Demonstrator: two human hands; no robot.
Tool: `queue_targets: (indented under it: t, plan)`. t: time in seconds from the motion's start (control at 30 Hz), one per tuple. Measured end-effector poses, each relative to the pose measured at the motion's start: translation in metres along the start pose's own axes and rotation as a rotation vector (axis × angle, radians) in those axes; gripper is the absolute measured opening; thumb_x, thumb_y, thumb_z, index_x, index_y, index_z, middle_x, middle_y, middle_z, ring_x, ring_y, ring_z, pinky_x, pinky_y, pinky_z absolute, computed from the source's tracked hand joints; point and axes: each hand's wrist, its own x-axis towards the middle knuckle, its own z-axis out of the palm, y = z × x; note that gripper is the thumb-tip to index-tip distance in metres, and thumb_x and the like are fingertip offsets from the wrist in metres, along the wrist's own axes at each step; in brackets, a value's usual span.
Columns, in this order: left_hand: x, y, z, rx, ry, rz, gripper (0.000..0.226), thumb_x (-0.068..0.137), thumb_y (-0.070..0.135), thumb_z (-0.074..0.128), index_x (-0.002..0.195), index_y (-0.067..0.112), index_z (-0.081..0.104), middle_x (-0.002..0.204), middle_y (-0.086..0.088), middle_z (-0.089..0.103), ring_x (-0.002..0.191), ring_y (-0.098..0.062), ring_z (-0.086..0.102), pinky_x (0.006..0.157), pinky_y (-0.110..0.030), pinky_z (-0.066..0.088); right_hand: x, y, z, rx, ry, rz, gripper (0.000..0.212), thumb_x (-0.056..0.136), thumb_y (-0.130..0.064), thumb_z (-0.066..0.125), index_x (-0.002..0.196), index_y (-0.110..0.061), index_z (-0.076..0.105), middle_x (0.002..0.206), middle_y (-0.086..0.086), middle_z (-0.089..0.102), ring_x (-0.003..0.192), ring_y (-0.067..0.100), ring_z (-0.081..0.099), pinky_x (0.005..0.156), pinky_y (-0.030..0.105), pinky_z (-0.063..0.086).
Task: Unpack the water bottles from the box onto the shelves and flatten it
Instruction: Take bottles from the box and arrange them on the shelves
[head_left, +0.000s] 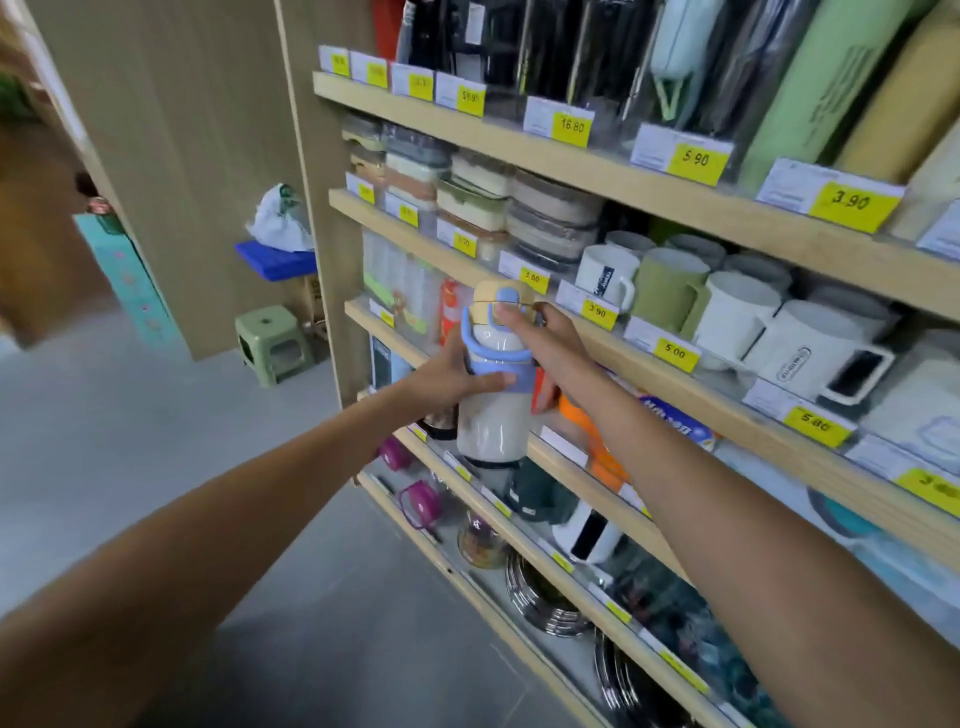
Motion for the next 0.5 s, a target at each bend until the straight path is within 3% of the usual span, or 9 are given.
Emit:
queue_targets:
  t: [0.03,0.1,0.23,0.37,0.43,0.5]
  plan:
    - [0.007,-0.004,-0.017,0.011,0.016,0.005,0.074,0.085,0.019,0.07,0.144,0.026,0.025,0.133,0.008,0.052,0.118,-0.001,0.053,0.09,-0.013,0.046,0.011,-0.006,0.013,0.015,0.004,-0.011,0.024,0.082,-0.044,0.067,0.092,-0.023,0.06,0.084,-0.014,0.061,0.072,0.0,0.059,0.053,0.009,0.042]
    - [0.017,-0.009,-0.048,0.017,0.032,0.042,0.073,0.085,0.016,0.069,0.144,0.019,0.026,0.129,0.009,0.052,0.113,0.001,0.053,0.083,-0.008,0.046,0.028,-0.019,0.036,0.045,0.018,-0.025,0.02,0.084,-0.04,0.067,0.091,-0.022,0.06,0.082,-0.015,0.06,0.065,-0.008,0.06,0.048,0.005,0.04]
    - [0.038,-0.008,-0.116,0.06,0.044,0.09,0.074,0.083,0.022,0.072,0.143,0.018,0.028,0.12,0.014,0.053,0.097,0.014,0.056,0.069,-0.005,0.048,0.057,-0.056,0.081,0.054,0.056,-0.032,0.037,0.083,-0.044,0.067,0.108,-0.017,0.062,0.092,-0.01,0.066,0.077,0.0,0.062,0.062,0.014,0.044]
    - [0.056,0.004,-0.182,0.057,0.063,0.14,0.089,0.081,0.026,0.073,0.149,0.021,0.015,0.132,0.006,0.051,0.114,-0.004,0.054,0.079,-0.013,0.051,0.085,-0.105,0.118,0.032,0.114,-0.101,0.019,0.084,-0.044,0.066,0.078,-0.028,0.058,0.059,-0.025,0.062,0.051,-0.016,0.054,0.045,0.003,0.036]
    - [0.062,0.017,-0.209,0.035,0.091,0.183,0.082,0.082,0.024,0.073,0.144,0.02,0.02,0.128,0.007,0.051,0.11,-0.004,0.053,0.072,-0.007,0.049,0.098,-0.13,0.135,0.011,0.119,-0.146,0.02,0.085,-0.047,0.064,0.08,-0.027,0.061,0.064,-0.028,0.065,0.059,-0.015,0.059,0.052,0.003,0.041]
    - [0.07,0.032,-0.234,0.014,0.108,0.212,0.073,0.082,0.024,0.073,0.14,0.018,0.029,0.119,0.008,0.054,0.101,-0.002,0.056,0.065,-0.005,0.047,0.111,-0.156,0.147,-0.021,0.141,-0.169,0.039,0.078,-0.059,0.064,0.095,-0.024,0.063,0.087,-0.019,0.07,0.082,-0.002,0.066,0.07,0.015,0.05]
